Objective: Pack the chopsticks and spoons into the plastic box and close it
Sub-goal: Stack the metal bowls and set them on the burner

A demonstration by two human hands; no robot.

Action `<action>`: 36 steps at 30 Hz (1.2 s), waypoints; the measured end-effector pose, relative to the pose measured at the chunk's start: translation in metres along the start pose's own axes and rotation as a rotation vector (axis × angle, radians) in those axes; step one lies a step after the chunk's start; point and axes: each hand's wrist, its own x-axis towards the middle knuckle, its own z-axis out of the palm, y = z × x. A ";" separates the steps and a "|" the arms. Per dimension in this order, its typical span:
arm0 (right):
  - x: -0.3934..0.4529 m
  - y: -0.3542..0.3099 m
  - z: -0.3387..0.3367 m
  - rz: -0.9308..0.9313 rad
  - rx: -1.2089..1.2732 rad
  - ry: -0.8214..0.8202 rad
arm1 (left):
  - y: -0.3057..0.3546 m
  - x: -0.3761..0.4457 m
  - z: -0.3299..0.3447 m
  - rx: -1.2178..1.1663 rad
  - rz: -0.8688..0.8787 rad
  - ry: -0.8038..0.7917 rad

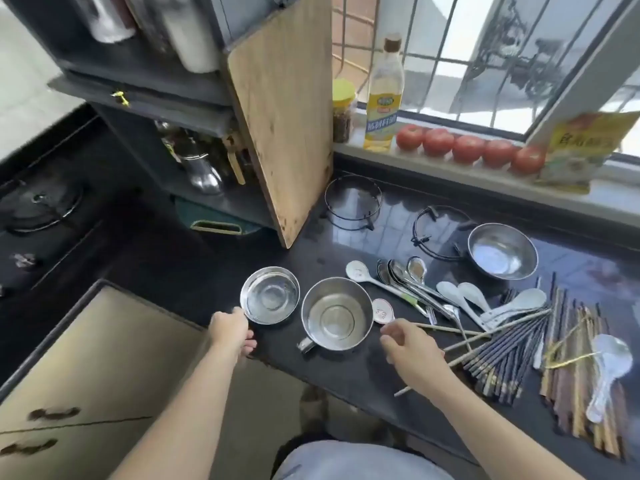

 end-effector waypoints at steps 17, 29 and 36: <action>0.001 -0.041 0.011 0.105 0.582 0.240 | 0.044 -0.062 -0.024 0.726 0.785 -0.224; 0.014 -0.043 0.039 -0.054 -0.192 0.306 | 0.024 -0.054 0.011 0.763 0.654 -0.366; 0.030 -0.042 0.041 -0.026 -0.230 0.316 | 0.005 -0.066 0.010 0.460 0.389 -0.645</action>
